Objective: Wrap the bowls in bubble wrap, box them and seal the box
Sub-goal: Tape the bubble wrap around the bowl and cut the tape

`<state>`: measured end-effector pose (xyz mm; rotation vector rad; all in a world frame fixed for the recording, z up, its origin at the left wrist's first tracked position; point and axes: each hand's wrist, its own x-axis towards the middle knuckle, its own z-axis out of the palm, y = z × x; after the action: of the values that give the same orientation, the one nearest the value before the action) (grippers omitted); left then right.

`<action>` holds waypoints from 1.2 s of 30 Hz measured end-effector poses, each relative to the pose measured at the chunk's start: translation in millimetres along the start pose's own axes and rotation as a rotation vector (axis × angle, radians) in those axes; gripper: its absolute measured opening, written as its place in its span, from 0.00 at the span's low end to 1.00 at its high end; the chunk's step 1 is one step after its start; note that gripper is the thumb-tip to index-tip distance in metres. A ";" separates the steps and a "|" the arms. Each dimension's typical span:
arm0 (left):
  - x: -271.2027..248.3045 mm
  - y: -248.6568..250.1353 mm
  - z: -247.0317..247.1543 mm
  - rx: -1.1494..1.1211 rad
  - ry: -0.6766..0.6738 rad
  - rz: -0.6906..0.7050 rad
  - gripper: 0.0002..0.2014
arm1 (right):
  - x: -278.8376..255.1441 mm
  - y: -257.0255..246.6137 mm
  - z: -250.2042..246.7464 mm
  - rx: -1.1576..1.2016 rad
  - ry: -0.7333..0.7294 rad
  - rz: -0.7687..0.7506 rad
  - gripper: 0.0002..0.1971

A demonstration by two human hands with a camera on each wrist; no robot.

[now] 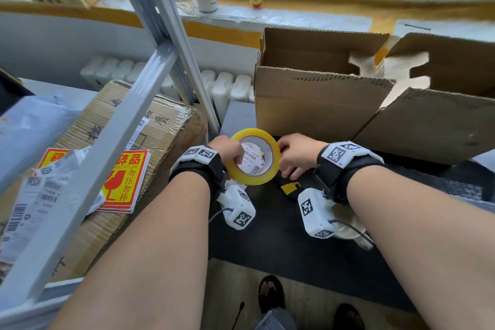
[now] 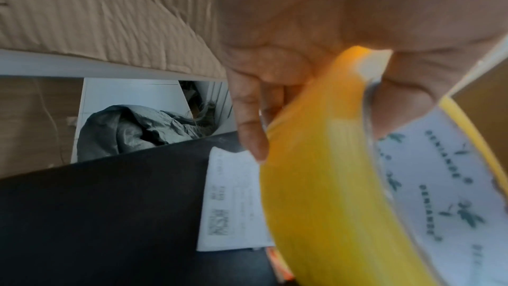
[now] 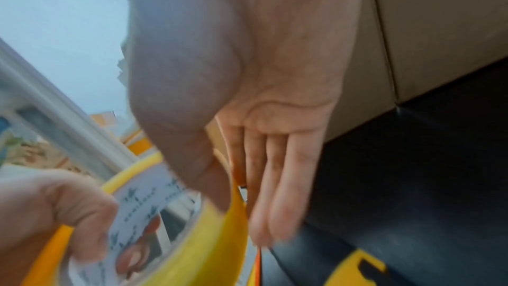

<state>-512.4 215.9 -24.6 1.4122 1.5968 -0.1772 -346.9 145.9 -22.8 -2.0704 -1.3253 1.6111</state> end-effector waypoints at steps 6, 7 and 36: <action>-38.7 36.1 0.9 -0.073 -0.357 0.080 0.41 | -26.6 -1.8 -26.4 -0.312 0.241 -0.011 0.20; -45.7 44.6 2.7 -0.086 -0.396 0.089 0.43 | -31.2 0.5 -31.7 -0.342 0.296 0.000 0.19; -124.8 161.3 99.6 -0.244 -0.266 0.285 0.23 | -153.3 94.2 -113.6 -0.029 0.744 -0.268 0.13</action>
<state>-341.1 116.5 86.3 1.3453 1.1454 0.0000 -201.3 17.7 64.7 -2.0724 -1.2544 0.6050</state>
